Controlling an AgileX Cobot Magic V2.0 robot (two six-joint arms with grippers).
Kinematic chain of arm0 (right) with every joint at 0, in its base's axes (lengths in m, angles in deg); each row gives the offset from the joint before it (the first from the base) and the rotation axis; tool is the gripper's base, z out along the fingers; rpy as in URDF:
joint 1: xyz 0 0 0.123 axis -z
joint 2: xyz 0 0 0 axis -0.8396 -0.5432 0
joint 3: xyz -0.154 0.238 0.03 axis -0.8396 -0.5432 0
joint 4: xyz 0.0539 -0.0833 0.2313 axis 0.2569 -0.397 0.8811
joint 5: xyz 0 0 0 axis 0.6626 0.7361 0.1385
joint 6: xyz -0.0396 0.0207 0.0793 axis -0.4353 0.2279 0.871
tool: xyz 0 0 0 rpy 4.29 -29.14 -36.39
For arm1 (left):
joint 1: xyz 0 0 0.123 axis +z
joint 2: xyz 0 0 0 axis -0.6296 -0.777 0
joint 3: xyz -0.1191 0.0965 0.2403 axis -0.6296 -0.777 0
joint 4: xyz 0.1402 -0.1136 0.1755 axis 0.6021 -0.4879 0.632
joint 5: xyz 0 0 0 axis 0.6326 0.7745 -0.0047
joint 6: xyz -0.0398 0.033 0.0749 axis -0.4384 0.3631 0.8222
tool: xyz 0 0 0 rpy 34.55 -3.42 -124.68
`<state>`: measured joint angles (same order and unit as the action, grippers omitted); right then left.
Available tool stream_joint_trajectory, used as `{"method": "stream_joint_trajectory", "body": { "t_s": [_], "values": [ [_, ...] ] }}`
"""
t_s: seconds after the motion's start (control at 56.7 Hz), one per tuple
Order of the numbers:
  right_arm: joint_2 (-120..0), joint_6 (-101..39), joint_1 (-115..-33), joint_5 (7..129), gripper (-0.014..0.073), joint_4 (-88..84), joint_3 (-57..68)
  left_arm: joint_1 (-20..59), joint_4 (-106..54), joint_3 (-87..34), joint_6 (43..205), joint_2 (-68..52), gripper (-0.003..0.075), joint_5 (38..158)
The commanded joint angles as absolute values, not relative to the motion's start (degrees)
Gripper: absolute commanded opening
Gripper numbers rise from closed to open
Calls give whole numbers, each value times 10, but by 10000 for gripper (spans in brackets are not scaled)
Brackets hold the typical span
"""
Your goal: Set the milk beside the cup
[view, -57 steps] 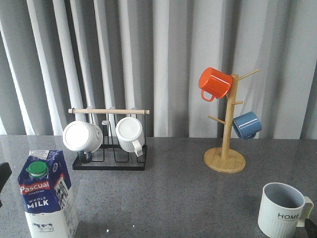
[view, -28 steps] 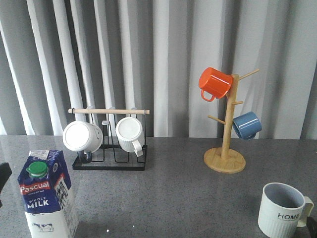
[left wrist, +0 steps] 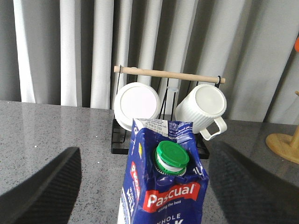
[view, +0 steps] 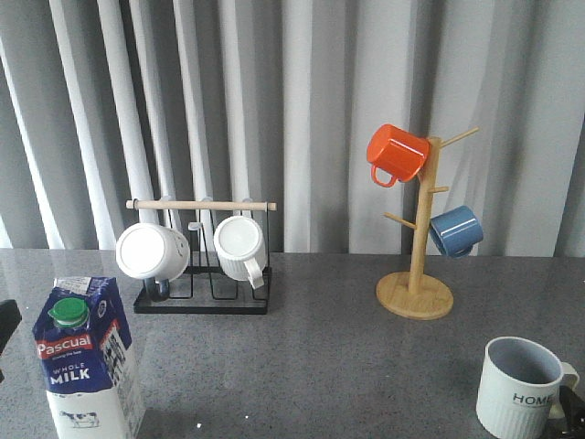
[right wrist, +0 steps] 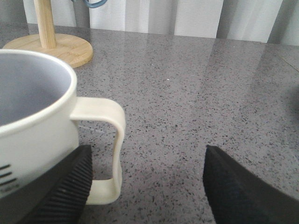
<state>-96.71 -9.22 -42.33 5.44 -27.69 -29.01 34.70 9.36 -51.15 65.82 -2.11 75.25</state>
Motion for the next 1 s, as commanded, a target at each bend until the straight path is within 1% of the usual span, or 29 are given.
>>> {"method": "stream_joint_trajectory", "body": {
  "t_s": [0.0,0.458,0.582,0.67,0.758,0.775,0.793,0.899,0.987],
  "values": [
    [-960,-94,-419,13,483,-280,-269,344,86,-492,653,-16,538,713],
    [-997,-76,-419,4,482,-290,-235,344,86,-492,653,-16,538,713],
    [-999,-73,-419,-4,454,-290,-235,344,86,-492,653,-16,538,713],
    [-999,-64,-419,-4,399,-292,-235,344,86,-492,653,-16,538,713],
    [-999,-63,-419,-5,302,-292,-235,344,86,-492,653,-16,538,713],
    [-999,-63,-419,-5,294,-292,-235,344,86,-492,653,-16,538,713],
    [-999,-63,-419,-7,257,-292,-235,344,86,-492,653,-16,538,713],
    [-999,-63,-419,-8,123,-295,-235,344,86,-492,653,-16,538,713],
    [-999,-63,-419,-8,27,-295,-235,344,86,-492,653,-16,538,713]
  ]
}}
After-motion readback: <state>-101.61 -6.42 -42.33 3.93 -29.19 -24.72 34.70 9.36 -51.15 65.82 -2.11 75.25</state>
